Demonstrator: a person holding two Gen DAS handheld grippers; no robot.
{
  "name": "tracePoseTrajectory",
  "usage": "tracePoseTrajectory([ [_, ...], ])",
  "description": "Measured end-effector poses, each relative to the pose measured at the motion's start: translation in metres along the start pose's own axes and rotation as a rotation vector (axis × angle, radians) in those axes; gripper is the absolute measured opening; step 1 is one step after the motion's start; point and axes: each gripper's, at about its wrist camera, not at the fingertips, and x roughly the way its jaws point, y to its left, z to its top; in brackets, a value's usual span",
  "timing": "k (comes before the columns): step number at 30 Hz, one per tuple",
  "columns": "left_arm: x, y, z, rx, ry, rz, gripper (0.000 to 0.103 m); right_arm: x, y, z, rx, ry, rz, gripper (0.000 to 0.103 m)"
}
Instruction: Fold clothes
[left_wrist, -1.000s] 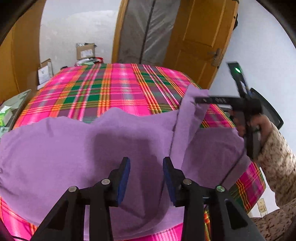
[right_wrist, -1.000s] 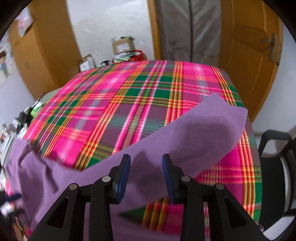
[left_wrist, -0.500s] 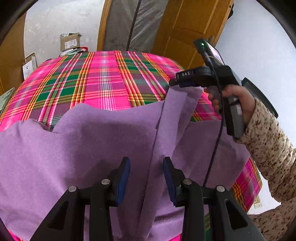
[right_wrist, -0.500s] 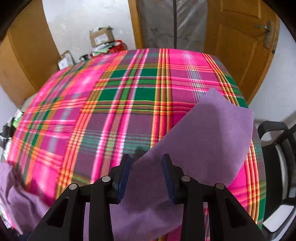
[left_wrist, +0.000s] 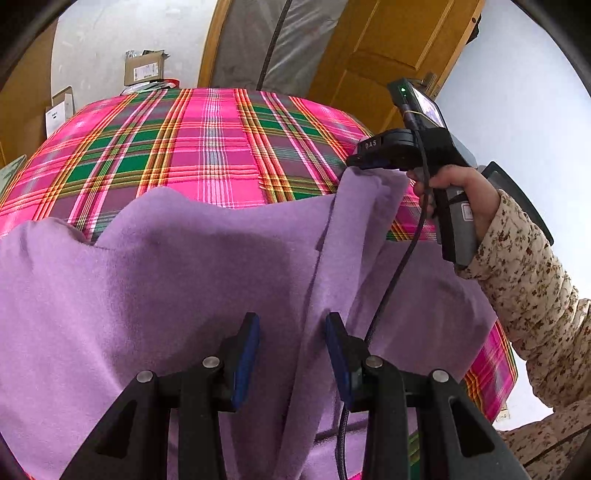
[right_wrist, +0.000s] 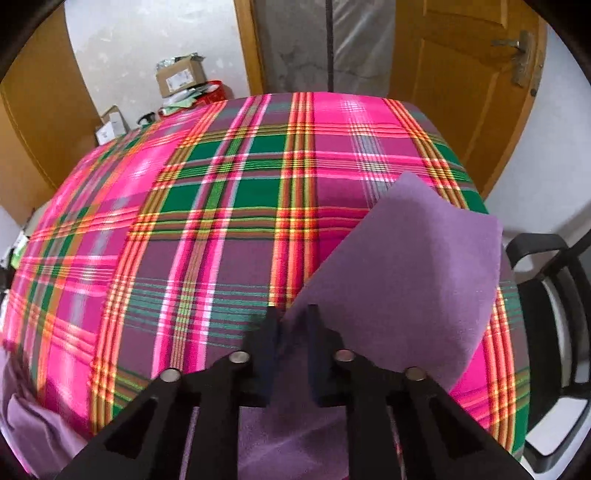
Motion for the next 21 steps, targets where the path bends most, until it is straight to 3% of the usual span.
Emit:
tracePoseTrajectory([
  [13,0.003,-0.003,-0.002,-0.002,0.009,0.004,0.037,-0.051,-0.023,-0.018,0.015,-0.125,0.026,0.003],
  [21,0.006,-0.014,-0.006,0.049,0.016,0.039,0.037,-0.085,-0.055,-0.047,0.073,-0.176,0.023,0.003],
])
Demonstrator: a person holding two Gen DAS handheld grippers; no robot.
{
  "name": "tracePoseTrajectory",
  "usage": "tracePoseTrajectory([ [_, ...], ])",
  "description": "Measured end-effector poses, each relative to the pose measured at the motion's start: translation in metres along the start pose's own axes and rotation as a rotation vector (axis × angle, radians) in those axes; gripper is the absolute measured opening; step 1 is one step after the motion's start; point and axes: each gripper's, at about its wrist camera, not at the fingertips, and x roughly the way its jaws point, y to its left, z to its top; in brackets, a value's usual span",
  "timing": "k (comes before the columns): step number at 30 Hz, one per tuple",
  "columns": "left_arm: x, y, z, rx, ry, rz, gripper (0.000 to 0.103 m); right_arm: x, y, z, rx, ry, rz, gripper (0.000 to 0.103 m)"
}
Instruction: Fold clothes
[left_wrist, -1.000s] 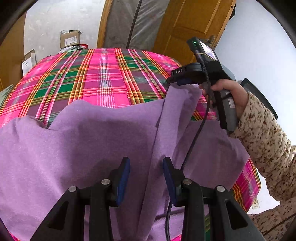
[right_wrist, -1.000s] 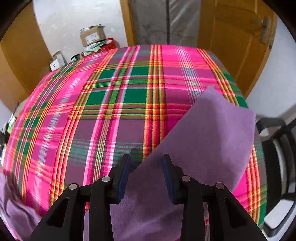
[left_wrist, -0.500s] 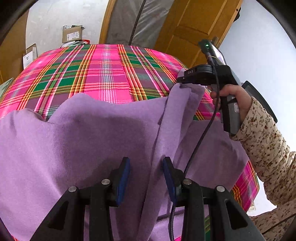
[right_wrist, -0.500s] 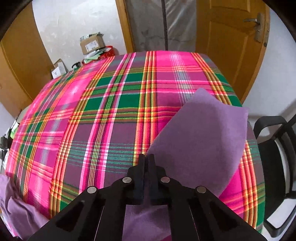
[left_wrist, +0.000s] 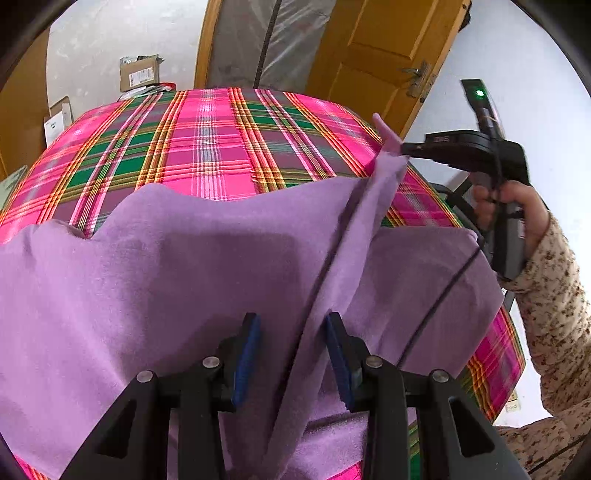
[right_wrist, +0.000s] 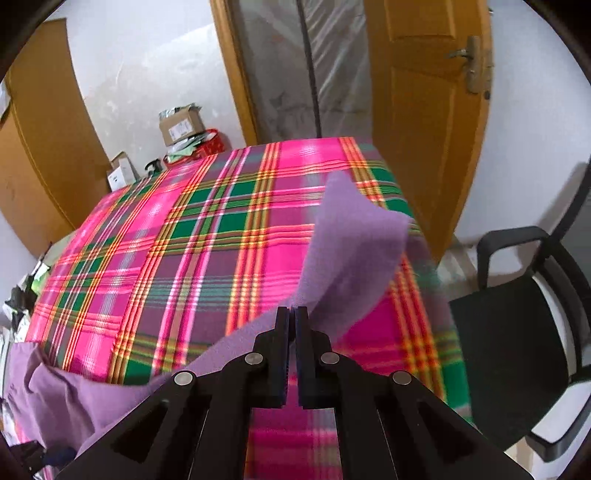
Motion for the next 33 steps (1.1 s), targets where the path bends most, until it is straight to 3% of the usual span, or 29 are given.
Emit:
tracePoseTrajectory([
  [5,0.006,0.001,-0.002,-0.018,0.004,-0.007,0.037,-0.006,-0.024,-0.016,0.056,0.008,0.0,0.003],
  [11,0.007,0.001,-0.005,-0.024,-0.001,-0.002,0.026,0.002,-0.038,-0.035,0.081,0.037,-0.012,0.003],
  [16,0.007,0.0,-0.006,-0.023,-0.004,0.004,0.026,0.006,-0.039,-0.04,0.055,0.016,0.034,0.007],
  [18,0.007,0.0,-0.006,-0.022,-0.002,0.009,0.026,0.003,-0.037,-0.038,0.053,-0.016,0.069,0.014],
  [19,0.006,-0.001,-0.006,-0.021,-0.002,0.011,0.026,0.0,-0.037,-0.036,0.059,-0.036,0.084,0.025],
  [21,0.006,-0.002,-0.006,-0.016,-0.001,0.014,0.026,-0.003,-0.036,-0.032,0.066,-0.068,0.108,0.033],
  [23,0.007,-0.003,-0.006,-0.013,0.0,0.019,0.026,0.0,-0.032,-0.029,0.041,-0.052,0.094,0.037],
  [33,0.005,-0.003,-0.006,-0.012,0.004,0.027,0.026,0.038,-0.035,-0.012,0.032,0.024,-0.01,0.037],
])
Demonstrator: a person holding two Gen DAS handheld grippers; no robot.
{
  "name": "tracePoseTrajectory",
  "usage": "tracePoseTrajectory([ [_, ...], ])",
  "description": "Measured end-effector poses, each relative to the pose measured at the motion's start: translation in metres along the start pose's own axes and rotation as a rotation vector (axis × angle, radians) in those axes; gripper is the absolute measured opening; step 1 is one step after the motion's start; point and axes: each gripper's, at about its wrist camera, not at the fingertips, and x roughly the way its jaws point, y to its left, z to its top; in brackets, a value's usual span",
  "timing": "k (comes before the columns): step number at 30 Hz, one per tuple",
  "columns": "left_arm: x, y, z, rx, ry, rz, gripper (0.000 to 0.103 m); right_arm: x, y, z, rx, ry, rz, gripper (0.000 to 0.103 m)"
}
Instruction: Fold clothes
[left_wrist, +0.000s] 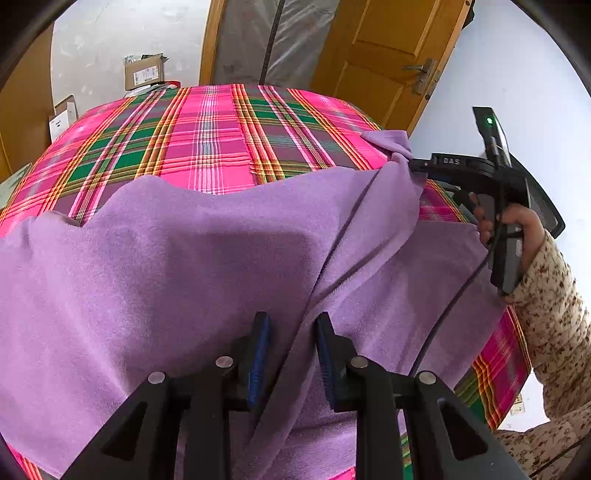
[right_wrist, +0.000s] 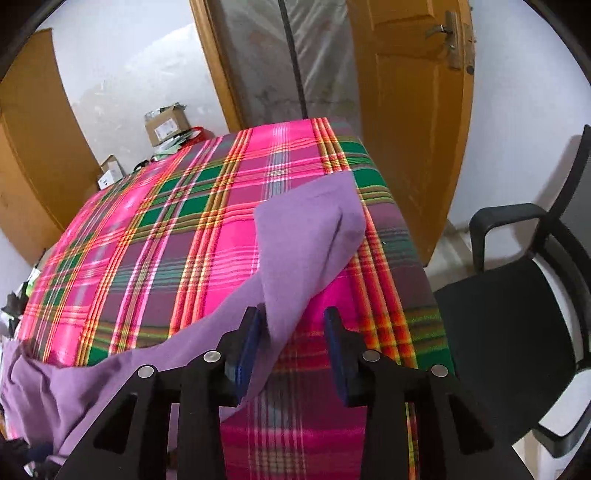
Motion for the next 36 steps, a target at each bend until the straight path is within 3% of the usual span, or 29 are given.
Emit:
tracePoseTrajectory([
  [10,0.0,-0.001,0.0,-0.003,0.007,0.005,0.026,0.019,-0.007,0.014,0.035,0.021,-0.005,0.037],
  [12,-0.001,0.0,0.0,-0.007,0.006,0.003,0.026,0.017,-0.007,0.014,0.04,0.012,0.007,0.028],
  [13,0.0,0.0,0.0,-0.009,0.005,0.003,0.026,0.015,-0.006,0.013,0.037,0.007,0.013,0.017],
  [17,-0.001,0.002,0.001,-0.018,0.001,-0.001,0.024,0.005,-0.005,0.012,0.023,-0.018,0.02,0.007],
  [36,-0.012,-0.005,-0.002,-0.006,-0.045,-0.017,0.011,-0.07,-0.025,-0.012,0.072,-0.156,0.029,0.006],
])
